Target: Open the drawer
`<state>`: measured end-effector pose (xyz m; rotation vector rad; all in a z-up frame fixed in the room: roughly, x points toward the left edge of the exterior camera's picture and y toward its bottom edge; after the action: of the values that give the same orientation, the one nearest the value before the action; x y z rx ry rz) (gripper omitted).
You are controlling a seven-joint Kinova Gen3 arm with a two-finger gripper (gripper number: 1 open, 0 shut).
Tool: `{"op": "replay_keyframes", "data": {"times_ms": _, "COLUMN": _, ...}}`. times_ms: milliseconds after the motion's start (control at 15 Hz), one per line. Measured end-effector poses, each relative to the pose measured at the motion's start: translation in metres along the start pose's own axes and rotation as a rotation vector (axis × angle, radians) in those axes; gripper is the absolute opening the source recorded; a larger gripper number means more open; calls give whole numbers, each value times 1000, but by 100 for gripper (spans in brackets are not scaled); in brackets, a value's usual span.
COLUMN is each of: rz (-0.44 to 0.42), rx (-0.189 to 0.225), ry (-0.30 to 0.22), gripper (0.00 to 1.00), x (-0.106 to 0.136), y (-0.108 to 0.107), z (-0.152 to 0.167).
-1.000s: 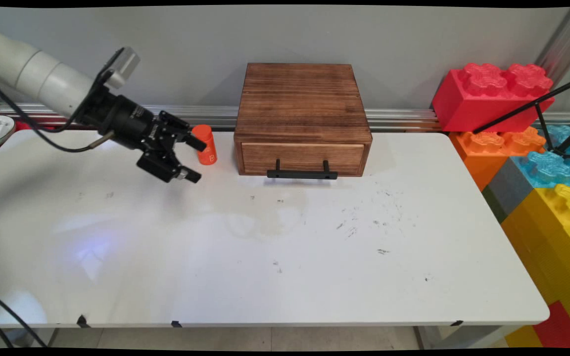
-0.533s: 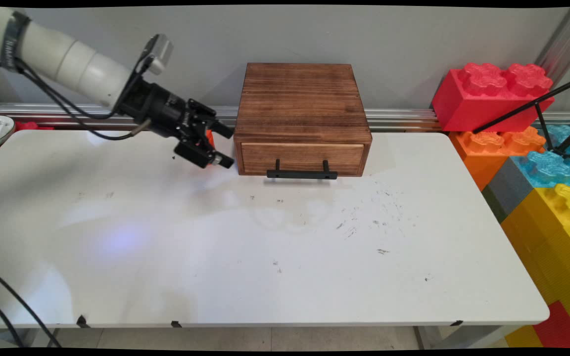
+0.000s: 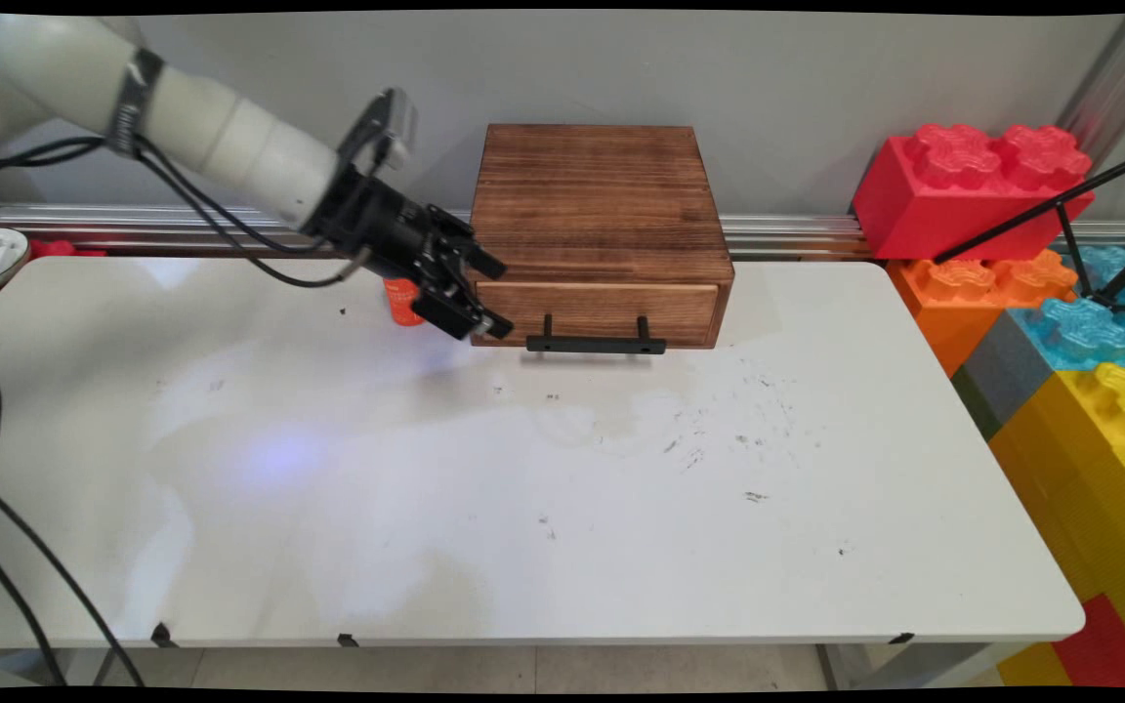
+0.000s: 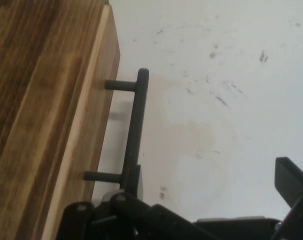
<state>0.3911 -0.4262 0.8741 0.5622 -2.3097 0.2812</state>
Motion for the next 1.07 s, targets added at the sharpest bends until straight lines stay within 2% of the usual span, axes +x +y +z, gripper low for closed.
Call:
{"op": "replay_keyframes", "data": {"times_ms": 667, "rz": 90, "rx": 40, "ry": -163, "gripper": 100, "x": 28, "y": -3, "z": 98}}
{"op": "replay_keyframes", "data": {"times_ms": 1067, "rz": 140, "rx": 61, "ry": -220, "gripper": 100, "x": 41, "y": -7, "z": 138}}
